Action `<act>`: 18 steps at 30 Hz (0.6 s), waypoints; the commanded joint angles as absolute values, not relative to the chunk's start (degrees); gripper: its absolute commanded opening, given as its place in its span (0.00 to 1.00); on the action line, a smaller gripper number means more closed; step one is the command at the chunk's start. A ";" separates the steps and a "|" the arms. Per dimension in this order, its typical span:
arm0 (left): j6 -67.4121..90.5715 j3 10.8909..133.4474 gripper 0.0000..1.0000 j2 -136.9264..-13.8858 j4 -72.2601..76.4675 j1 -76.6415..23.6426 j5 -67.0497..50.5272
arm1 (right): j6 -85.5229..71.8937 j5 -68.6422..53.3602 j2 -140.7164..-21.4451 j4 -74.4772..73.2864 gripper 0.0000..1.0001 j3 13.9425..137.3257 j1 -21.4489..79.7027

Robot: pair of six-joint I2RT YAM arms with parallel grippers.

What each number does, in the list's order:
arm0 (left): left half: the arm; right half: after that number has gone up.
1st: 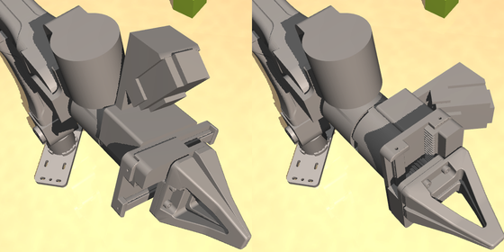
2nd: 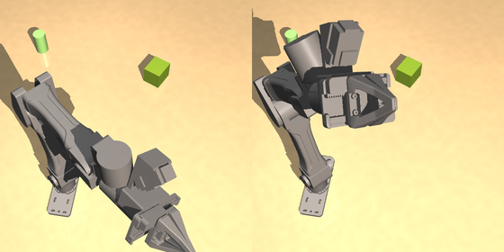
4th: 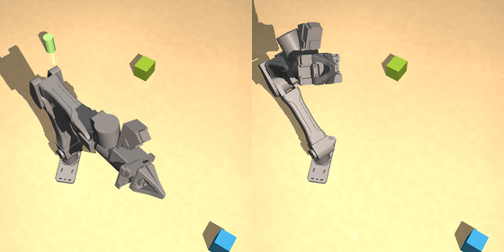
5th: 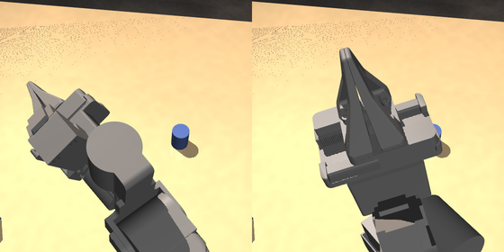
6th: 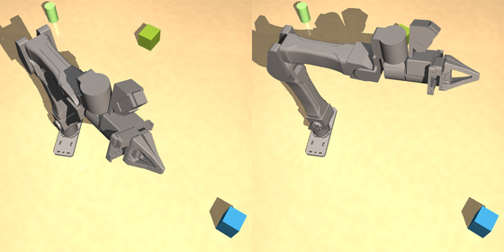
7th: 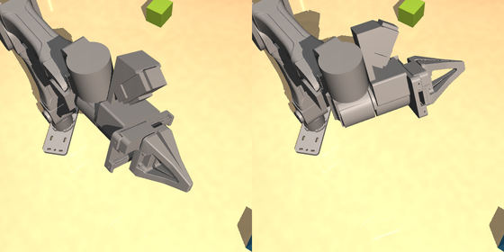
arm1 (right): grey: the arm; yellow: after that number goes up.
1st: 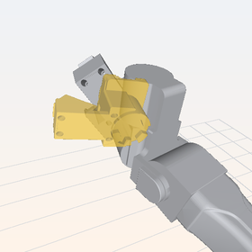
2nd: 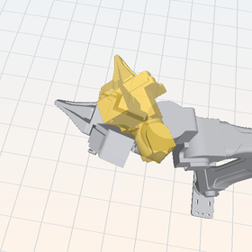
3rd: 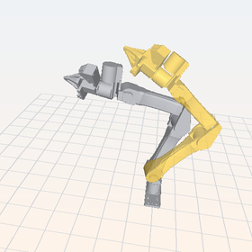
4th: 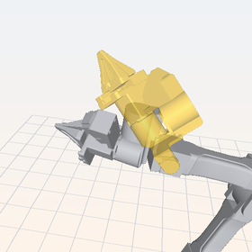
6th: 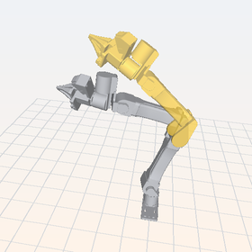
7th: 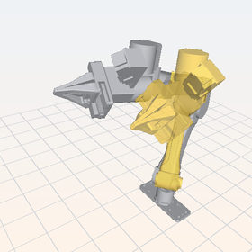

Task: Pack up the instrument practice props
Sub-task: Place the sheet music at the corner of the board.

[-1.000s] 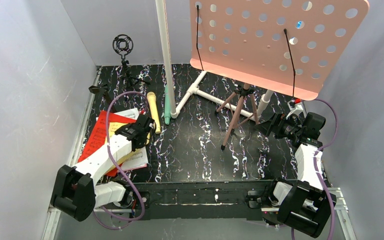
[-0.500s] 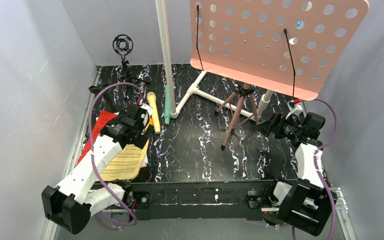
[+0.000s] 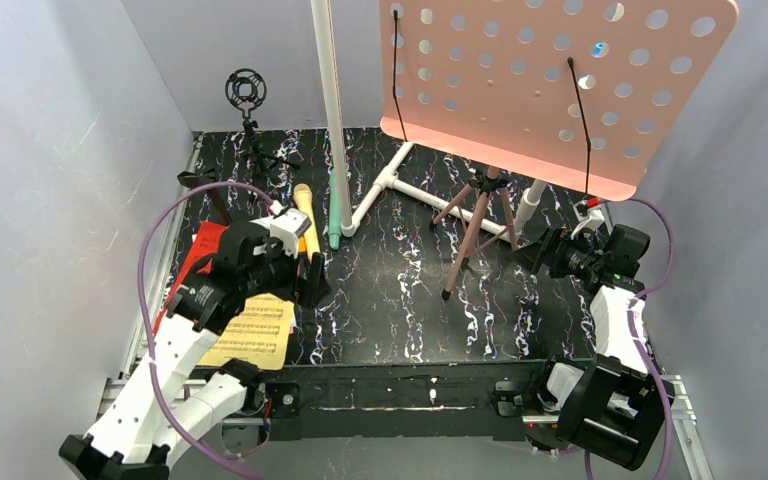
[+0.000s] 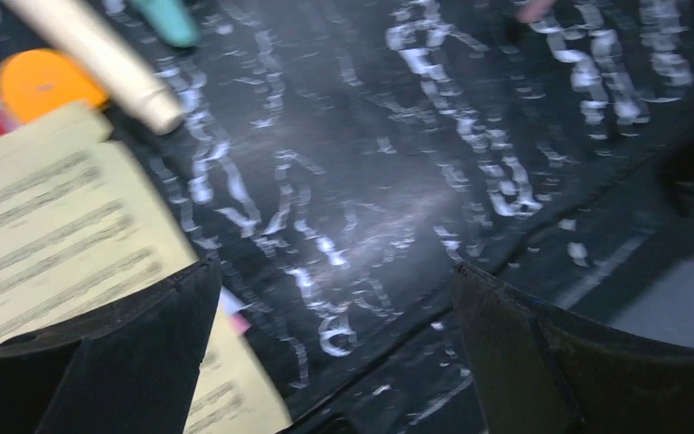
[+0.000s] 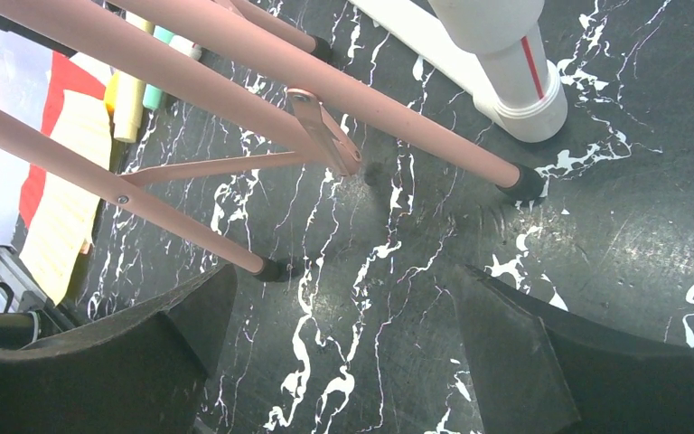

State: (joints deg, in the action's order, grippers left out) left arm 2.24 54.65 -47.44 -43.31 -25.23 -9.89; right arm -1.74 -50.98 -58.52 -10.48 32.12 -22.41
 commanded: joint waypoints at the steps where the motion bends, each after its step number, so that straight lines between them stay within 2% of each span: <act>1: 12.53 48.27 0.98 -41.59 -27.76 -25.14 -28.89 | -0.11 -51.93 -58.33 -10.02 0.98 32.59 -22.24; 5: 20.55 42.69 0.98 -38.22 -13.55 -25.48 -32.14 | -0.17 -52.12 -58.31 -9.93 0.98 32.52 -22.21; 9: 24.62 38.88 0.98 -37.88 -1.89 -28.31 -29.69 | -0.11 -52.17 -58.19 -9.80 0.98 32.42 -22.23; 14: 18.18 40.75 0.98 -44.31 2.27 -40.78 -16.45 | -0.12 -52.25 -58.09 -9.76 0.98 32.33 -22.24; 18: 13.66 44.53 0.98 -53.39 3.96 -48.41 -11.75 | 1.40 -52.48 -58.10 -9.67 0.98 32.21 -22.21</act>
State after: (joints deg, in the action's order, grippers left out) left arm 18.72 40.53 -46.70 -1.10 -43.09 -18.61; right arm -1.08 -51.18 -58.50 -10.48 32.12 -22.41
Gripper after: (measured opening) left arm 0.981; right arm 0.983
